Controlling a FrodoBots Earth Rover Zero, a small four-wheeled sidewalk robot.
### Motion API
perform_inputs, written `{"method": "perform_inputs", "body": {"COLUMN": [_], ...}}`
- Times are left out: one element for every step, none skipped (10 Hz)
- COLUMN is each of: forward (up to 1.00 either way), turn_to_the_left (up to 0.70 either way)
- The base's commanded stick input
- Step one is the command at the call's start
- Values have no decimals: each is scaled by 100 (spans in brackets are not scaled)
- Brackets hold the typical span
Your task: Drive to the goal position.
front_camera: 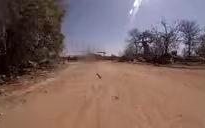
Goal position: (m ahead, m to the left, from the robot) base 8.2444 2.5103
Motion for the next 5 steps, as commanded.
{"method": "perform_inputs", "body": {"forward": [100, 100, 100, 100, 100], "turn_to_the_left": [0, 0, 0, 0, 0]}}
